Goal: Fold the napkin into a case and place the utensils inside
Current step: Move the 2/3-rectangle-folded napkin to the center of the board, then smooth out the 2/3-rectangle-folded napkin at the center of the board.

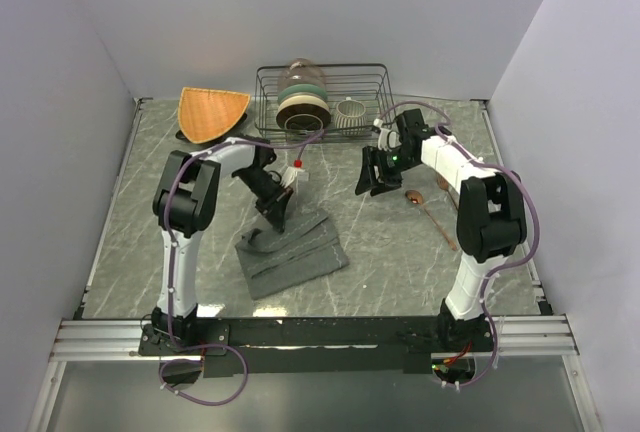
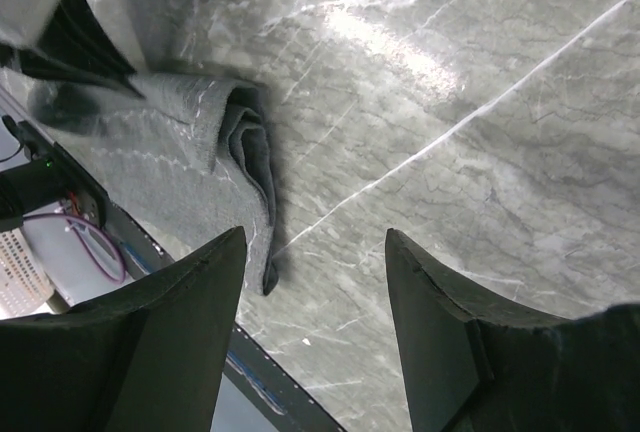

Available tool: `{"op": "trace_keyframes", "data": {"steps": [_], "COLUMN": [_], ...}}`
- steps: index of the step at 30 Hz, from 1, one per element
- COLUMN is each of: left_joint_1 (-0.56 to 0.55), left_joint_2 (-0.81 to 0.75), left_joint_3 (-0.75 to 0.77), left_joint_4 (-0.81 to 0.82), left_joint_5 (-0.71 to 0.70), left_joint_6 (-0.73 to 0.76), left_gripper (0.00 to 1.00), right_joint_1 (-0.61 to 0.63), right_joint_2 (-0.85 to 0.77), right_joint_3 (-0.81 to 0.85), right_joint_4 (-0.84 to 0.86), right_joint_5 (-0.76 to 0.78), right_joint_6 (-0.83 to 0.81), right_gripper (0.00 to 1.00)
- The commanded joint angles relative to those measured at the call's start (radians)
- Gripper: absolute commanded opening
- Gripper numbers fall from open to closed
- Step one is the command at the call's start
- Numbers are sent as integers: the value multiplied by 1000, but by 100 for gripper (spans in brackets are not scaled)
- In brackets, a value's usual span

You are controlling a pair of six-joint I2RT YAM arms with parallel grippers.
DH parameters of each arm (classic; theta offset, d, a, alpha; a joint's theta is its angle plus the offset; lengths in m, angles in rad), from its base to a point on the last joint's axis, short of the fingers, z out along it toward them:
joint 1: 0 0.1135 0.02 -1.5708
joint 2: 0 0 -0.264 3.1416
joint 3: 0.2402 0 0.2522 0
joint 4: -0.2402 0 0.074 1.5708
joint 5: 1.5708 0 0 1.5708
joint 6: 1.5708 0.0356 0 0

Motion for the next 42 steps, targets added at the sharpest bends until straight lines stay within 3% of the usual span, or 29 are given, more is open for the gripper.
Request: {"op": "trace_keyframes", "data": {"steps": [1,7,11,14,16,22,28,34,37,42], "left_joint_1": [23,34,46,95,130,242,219,184,159,135], "left_joint_2": [62,176,113,-8,-71,-138,-198,-226,-231,-276], "left_joint_3": [168,413,405,330,306,249,132,54,25,-27], "left_joint_4": [57,-8,-3,83,96,37,83,126,137,160], "left_joint_5": [-11,-95,-105,-85,-66,-104,-180,-223,-239,-264], "left_joint_6": [-53,2,19,-48,-91,-85,-131,-167,-168,-159], "left_gripper": [1,1,37,52,55,57,62,58,54,30], "right_joint_1": [-16,-23,-22,-13,0,47,73,92,93,93], "right_joint_2": [31,80,90,81,74,53,50,39,33,19], "right_joint_3": [82,170,190,179,171,144,118,87,78,72], "right_joint_4": [-12,-23,-9,12,20,58,74,97,100,88], "right_joint_5": [14,9,-7,-24,-29,-38,-32,-24,-24,-15], "right_joint_6": [-20,-21,-8,6,9,31,37,54,60,49], "right_gripper": [66,66,66,66,66,66,66,66,66,66]}}
